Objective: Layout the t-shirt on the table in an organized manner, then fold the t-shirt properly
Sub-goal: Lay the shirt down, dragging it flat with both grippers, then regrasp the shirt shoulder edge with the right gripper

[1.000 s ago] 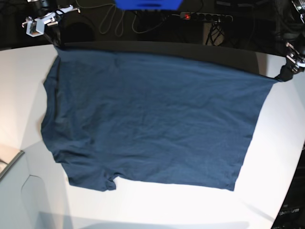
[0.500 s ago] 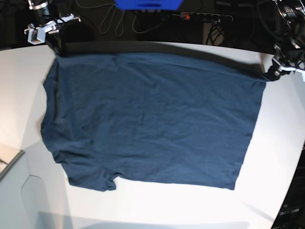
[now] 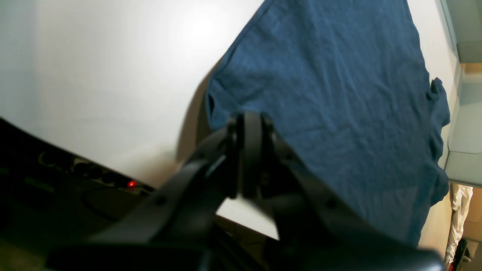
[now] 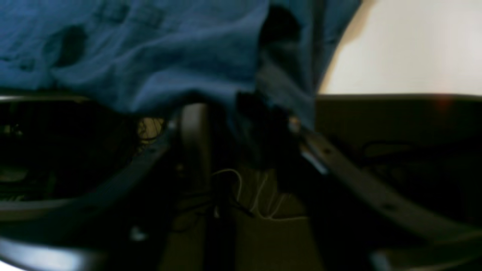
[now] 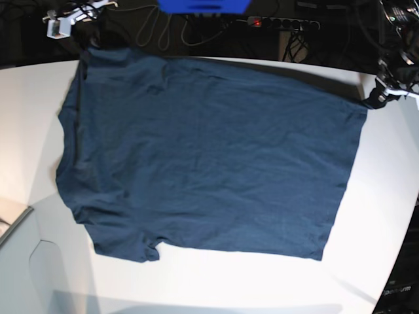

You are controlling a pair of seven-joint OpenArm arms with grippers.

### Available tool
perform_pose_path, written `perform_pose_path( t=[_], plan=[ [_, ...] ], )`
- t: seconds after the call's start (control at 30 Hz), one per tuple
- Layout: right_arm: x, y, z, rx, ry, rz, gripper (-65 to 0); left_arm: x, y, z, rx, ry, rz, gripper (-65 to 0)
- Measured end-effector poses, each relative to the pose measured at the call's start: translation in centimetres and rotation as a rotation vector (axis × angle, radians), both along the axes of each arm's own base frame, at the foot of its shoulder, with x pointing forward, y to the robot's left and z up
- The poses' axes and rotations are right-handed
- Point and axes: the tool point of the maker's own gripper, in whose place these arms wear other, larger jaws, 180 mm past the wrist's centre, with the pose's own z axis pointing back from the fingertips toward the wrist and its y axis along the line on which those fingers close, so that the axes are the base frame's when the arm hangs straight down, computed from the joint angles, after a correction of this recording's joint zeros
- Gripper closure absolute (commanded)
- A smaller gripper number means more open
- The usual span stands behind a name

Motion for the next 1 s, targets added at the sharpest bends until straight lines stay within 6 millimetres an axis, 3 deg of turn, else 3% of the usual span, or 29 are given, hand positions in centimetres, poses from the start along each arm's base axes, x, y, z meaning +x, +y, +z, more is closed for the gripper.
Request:
perform_pose_path(
  t=[0.1,0.33,0.4,0.63,0.8,1.0],
  plan=[
    [-0.1,-1.6,1.8,-0.052,-0.03,-0.013,-37.3,0.1,0.0,0.0,0.0,-0.002,-0.001,0.0],
    [0.4,-1.0,3.8,-0.075,-0.067,0.029,-42.3,0.1,0.0,0.1,0.0,-0.003,-0.001,0.0],
    [0.5,-1.0,3.5,-0.072,-0.057,0.028,-42.3,0.1,0.0,0.1,0.0,-0.003,-0.001,0.0],
    [4.1,0.3,2.0,-0.013,-0.112,0.02,-42.3,0.2,-0.1,0.0,-0.003,-0.005,0.0,0.0],
    [4.6,0.4,-1.5,0.027,-0.02,-0.006,-42.2,0.2,-0.1,0.0,-0.004,-0.005,0.0,0.0],
    [7.7,-1.0,-2.5,0.031,-0.031,-0.012,-42.1,0.2,-0.2,0.0,-0.006,-0.005,0.001,0.0]
  ],
)
